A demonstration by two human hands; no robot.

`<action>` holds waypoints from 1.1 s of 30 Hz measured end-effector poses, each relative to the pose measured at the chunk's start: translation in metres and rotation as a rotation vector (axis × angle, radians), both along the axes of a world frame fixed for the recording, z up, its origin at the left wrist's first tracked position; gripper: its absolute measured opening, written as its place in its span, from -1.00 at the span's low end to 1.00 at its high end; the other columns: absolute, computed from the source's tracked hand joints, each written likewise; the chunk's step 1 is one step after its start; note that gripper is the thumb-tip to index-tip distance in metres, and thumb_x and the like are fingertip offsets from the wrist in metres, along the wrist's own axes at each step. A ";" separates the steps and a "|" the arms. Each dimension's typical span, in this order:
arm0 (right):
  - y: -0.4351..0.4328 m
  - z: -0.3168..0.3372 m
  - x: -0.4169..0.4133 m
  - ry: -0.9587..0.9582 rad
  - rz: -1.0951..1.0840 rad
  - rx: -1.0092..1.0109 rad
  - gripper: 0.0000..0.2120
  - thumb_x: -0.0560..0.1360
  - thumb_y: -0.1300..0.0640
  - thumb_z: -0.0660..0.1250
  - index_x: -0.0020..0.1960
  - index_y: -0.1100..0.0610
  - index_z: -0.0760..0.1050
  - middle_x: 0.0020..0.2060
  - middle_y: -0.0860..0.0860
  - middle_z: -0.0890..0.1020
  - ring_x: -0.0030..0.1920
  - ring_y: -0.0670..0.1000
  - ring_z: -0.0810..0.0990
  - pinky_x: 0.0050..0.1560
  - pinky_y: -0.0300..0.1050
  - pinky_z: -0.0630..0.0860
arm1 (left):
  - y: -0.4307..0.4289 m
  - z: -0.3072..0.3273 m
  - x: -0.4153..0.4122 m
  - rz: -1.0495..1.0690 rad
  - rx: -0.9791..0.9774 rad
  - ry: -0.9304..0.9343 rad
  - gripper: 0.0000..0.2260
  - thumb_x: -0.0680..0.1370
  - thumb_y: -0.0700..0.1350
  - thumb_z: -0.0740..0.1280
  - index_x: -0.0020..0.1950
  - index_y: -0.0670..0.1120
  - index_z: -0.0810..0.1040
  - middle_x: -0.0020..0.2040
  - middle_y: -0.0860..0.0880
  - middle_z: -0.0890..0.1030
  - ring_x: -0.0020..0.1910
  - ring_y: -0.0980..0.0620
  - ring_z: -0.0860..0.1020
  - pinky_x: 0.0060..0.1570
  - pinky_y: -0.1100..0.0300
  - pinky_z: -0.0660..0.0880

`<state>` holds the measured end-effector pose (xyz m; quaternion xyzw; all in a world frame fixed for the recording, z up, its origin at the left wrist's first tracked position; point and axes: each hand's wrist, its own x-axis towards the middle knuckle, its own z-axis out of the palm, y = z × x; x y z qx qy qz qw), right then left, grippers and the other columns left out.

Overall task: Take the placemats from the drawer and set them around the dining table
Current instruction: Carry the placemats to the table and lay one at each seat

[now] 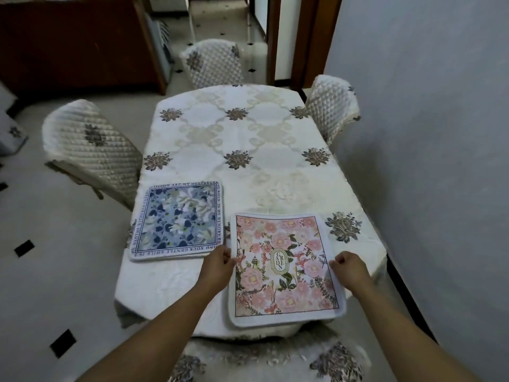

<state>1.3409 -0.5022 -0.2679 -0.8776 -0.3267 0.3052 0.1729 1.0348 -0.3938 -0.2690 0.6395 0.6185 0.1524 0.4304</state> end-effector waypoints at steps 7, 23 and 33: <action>-0.005 -0.044 0.002 0.008 0.035 -0.090 -0.74 0.51 0.12 0.35 -0.31 0.06 0.37 -0.35 -0.02 0.49 -0.23 0.08 0.50 -0.21 -0.12 0.33 | 0.000 -0.041 0.001 -0.032 -0.077 0.070 -0.83 0.55 -0.10 0.40 -0.12 -0.07 0.42 -0.26 0.02 0.51 -0.31 0.12 0.45 -0.35 0.24 0.33; -0.023 -0.092 -0.002 -0.244 0.314 0.087 -0.86 0.44 0.12 0.28 -0.10 0.20 0.45 -0.19 0.16 0.54 -0.16 0.22 0.51 -0.23 0.01 0.43 | -0.057 -0.091 0.006 -0.052 0.192 0.434 -0.86 0.51 -0.09 0.32 0.03 -0.08 0.46 -0.04 -0.12 0.56 -0.11 -0.14 0.54 -0.23 0.07 0.47; -0.029 -0.124 -0.109 -0.321 1.058 0.202 -0.44 0.65 -0.08 -0.16 0.56 0.16 0.11 0.55 0.13 0.20 0.56 0.16 0.01 0.45 0.14 -0.02 | -0.119 -0.135 0.046 -0.479 0.295 0.576 -0.33 0.55 0.06 0.21 0.56 -0.22 0.10 0.55 -0.27 0.19 0.57 -0.25 0.05 0.47 -0.15 -0.03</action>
